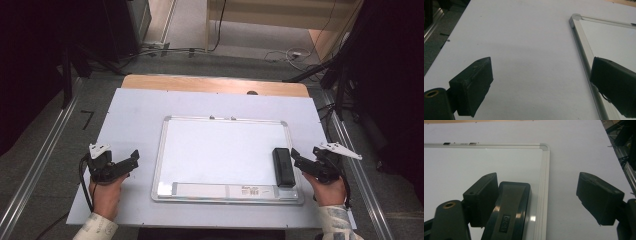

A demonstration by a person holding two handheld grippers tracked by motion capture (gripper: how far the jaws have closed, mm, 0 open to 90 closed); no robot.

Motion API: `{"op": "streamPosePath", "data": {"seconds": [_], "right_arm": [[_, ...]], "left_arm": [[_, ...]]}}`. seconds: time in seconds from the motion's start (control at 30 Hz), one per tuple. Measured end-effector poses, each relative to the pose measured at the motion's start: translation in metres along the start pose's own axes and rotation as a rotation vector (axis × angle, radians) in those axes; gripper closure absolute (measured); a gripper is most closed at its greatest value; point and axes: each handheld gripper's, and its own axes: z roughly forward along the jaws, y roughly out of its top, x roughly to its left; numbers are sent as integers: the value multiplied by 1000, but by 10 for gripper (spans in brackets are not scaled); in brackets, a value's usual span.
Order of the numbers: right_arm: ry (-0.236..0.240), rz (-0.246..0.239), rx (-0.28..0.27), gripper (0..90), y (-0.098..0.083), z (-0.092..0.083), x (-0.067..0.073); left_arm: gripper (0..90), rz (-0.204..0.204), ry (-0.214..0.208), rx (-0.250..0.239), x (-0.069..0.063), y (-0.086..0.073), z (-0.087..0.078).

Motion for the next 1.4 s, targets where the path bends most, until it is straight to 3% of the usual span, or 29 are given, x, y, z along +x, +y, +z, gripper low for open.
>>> {"op": "streamPosePath", "data": {"seconds": [1.4], "right_arm": [[-58, 23, -9, 150, -10, -5, -42]], "left_arm": [[52, 2, 13, 9, 1, 0, 2]]}}
